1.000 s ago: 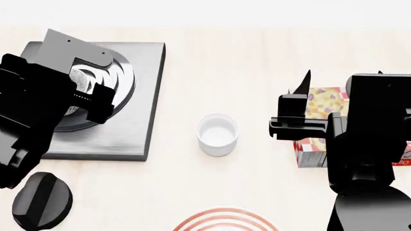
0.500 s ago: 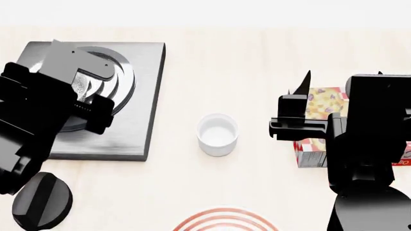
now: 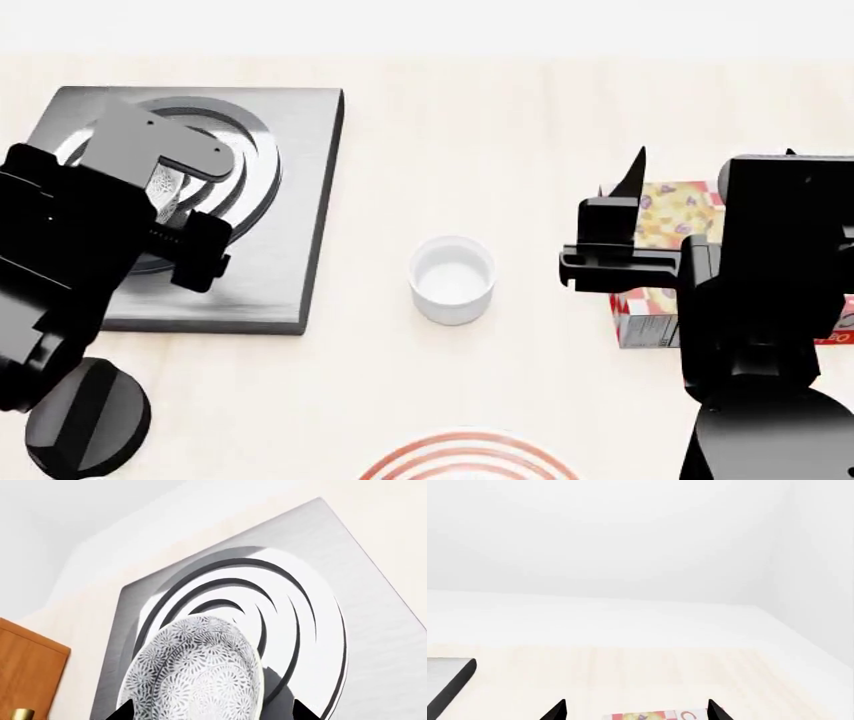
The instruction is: Pick the akita bowl on the stove and place it on the plate.
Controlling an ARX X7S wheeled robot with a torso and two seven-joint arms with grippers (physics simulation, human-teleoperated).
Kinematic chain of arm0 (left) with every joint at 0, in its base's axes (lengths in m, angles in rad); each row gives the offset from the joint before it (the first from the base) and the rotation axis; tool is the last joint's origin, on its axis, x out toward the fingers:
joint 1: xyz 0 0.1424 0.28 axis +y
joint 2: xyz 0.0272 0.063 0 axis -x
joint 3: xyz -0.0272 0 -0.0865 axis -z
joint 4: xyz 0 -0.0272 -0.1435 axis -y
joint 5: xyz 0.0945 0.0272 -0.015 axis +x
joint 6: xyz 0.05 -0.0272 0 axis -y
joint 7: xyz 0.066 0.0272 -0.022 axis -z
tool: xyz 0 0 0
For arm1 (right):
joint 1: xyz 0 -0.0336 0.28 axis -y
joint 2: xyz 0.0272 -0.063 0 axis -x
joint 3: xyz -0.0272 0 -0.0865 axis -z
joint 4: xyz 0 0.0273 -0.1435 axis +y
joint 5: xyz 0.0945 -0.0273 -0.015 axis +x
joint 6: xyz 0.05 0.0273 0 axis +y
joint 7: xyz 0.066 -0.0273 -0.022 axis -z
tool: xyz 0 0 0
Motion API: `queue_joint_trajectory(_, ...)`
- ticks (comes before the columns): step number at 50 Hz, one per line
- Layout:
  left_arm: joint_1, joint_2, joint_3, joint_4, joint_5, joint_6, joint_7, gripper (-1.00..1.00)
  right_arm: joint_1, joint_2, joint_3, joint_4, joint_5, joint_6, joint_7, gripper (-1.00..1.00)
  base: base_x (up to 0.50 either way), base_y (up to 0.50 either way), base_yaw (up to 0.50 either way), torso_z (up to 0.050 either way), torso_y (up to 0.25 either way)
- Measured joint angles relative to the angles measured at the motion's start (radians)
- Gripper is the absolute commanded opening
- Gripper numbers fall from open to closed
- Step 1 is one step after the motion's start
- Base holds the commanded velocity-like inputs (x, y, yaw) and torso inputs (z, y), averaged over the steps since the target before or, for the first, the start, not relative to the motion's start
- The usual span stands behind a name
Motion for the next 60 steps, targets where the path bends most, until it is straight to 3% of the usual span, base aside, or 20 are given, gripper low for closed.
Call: queue_joint_trajectory(60,0.011,-0.035,0.011,-0.002,-0.022,0.003,0.033,1.0,-0.001,0.009,-0.007,0.001,0.018,-0.005,0.016,1.0,0.0,0.0,0.0,0.0,0.0)
